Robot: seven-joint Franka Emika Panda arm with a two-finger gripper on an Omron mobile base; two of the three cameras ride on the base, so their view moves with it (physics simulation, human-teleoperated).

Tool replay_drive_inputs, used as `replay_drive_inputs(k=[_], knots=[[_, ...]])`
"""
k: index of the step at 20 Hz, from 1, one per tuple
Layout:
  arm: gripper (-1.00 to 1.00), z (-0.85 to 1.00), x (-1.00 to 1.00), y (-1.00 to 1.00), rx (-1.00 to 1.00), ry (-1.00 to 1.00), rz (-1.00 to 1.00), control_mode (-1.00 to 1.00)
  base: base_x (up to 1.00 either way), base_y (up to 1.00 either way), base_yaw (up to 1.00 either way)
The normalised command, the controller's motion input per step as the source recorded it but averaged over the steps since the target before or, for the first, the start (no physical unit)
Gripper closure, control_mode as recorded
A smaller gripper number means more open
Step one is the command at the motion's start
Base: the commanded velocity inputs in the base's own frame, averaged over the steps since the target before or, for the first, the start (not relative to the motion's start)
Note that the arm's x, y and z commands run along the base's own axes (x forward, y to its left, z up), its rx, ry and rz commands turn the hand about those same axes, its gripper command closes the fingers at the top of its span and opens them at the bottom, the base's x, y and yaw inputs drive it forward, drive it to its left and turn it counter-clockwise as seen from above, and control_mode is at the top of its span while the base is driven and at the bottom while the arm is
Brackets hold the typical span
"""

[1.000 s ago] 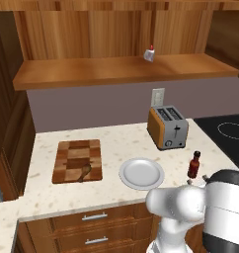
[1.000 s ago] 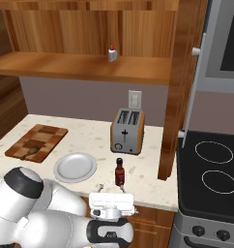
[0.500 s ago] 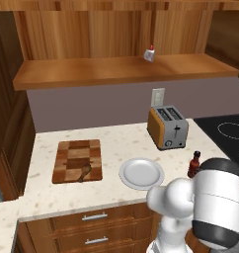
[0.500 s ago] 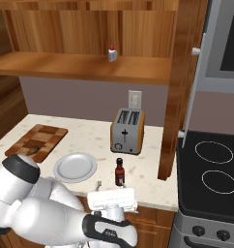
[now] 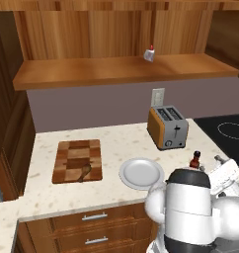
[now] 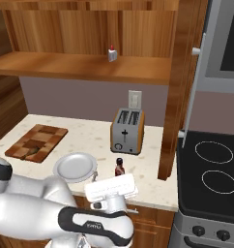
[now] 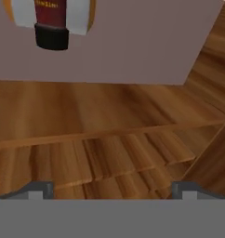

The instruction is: Pick the chicken drumstick from the plate and place it on the cutting board. Then pick the condiment bottle from the cabinet and place it next to the cutting board.

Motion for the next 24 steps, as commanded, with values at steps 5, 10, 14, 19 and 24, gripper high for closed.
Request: replay_drive_inputs(k=[5, 10, 14, 19, 24], knots=[[-1.0, 0.65, -0.17, 0.17, -0.1, -0.01, 0.0, -1.0, 0.0, 0.0, 0.0], [-1.0, 0.55, -0.35, 0.02, -0.18, 0.0, 0.0, -1.0, 0.0, 0.0, 0.0], [-1.0, 0.5, -0.42, 0.0, -0.22, 0.0, 0.0, -1.0, 0.0, 0.0, 0.0], [-1.0, 0.46, -0.49, 0.0, -0.18, -0.03, 0.0, -1.0, 0.0, 0.0, 0.0], [-1.0, 0.47, -0.5, -0.01, -0.14, -0.05, 0.0, -1.0, 0.0, 0.0, 0.0]])
